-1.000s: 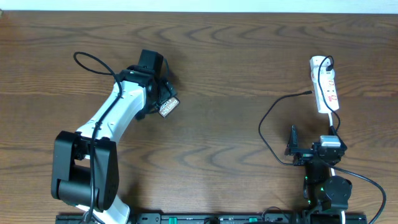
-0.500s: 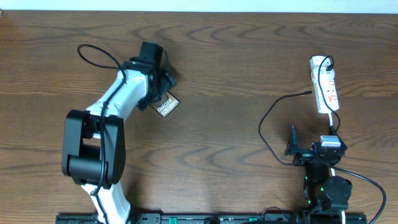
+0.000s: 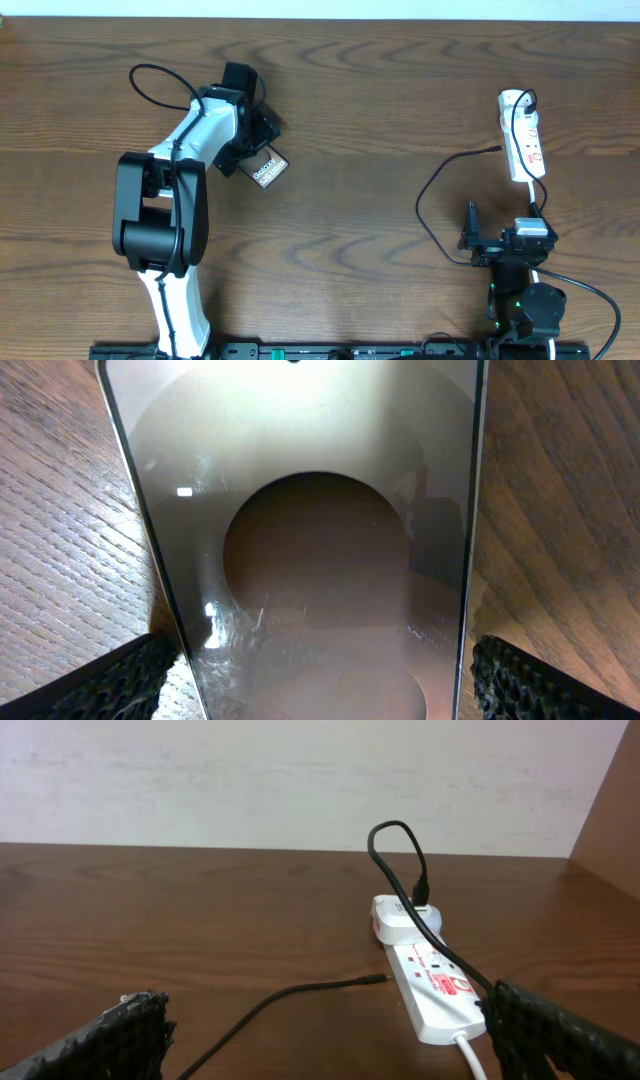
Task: Plug charger to phone and switch on socket
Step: 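Lower the left gripper and close it on the phone's edge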
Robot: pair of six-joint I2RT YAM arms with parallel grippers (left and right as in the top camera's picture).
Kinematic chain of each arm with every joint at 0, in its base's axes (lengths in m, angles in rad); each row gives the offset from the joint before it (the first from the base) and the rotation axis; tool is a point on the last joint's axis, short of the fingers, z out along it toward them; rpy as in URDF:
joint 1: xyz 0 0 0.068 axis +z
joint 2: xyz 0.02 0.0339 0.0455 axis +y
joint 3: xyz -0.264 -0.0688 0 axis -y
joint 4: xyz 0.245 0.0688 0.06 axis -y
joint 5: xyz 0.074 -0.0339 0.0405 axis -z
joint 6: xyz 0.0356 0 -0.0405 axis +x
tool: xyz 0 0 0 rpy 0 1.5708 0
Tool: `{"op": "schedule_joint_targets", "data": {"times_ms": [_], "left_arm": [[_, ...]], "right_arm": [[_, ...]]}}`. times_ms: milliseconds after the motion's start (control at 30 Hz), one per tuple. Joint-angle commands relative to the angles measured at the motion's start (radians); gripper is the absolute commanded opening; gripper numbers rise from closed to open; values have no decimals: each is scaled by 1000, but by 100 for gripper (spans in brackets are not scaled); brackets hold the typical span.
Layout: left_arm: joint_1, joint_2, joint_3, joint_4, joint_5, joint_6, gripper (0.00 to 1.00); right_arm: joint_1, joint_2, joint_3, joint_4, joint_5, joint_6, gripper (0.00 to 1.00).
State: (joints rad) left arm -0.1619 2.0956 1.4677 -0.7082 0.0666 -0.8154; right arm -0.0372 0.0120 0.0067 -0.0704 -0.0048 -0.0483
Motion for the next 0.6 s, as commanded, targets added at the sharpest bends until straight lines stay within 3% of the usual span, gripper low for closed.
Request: {"op": "schedule_joint_targets", "data": {"times_ms": [0,267,567], "left_arm": [[2,3,9,-9,41,-15,98],[-26,21,9,-17,64,-40,98],[-24,185,9,-74,53,-40,98]], "right_arm": [[-2,-5,-1,-4,-6,-5,99],[-2,-5,-1,-4,-6,-5,99],[-2,-5,-1,-4,-6,-5,99]]}}
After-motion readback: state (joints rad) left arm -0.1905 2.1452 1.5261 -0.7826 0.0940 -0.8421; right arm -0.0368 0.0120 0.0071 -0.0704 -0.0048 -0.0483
